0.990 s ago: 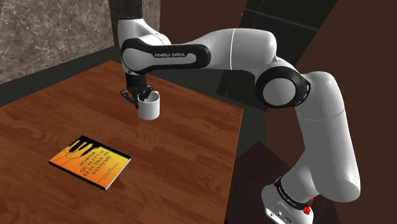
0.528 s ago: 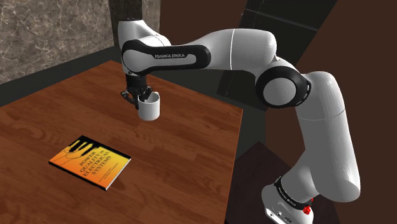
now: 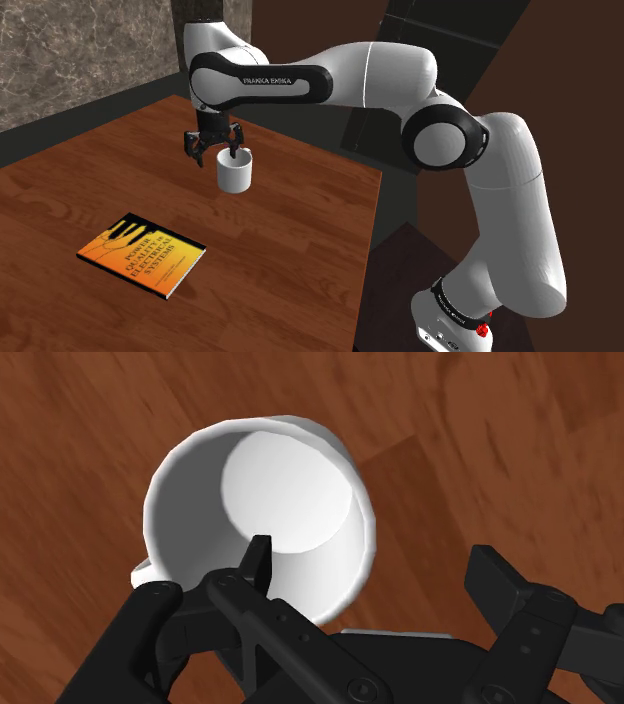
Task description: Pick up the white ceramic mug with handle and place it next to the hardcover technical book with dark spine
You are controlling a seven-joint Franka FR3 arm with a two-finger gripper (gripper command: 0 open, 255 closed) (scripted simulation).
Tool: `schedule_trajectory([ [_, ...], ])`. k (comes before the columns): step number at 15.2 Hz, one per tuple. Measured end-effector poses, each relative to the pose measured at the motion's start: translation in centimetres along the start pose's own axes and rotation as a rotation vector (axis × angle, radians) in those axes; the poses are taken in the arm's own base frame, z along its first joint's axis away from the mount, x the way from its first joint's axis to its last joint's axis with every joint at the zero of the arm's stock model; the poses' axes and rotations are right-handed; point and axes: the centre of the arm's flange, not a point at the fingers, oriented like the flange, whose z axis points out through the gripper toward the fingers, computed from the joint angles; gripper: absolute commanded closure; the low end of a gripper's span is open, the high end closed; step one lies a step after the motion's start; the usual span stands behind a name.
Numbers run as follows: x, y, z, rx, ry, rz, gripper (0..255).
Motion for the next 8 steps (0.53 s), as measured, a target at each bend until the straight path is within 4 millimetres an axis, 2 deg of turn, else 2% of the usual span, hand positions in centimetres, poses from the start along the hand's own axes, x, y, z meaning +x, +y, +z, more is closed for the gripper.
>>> schedule_trajectory([
  [3,0.0,0.1,-2.8,0.0,0.0,0.0,0],
  [8,0.0,0.1,-3.3,0.0,-0.001,0.0,0],
])
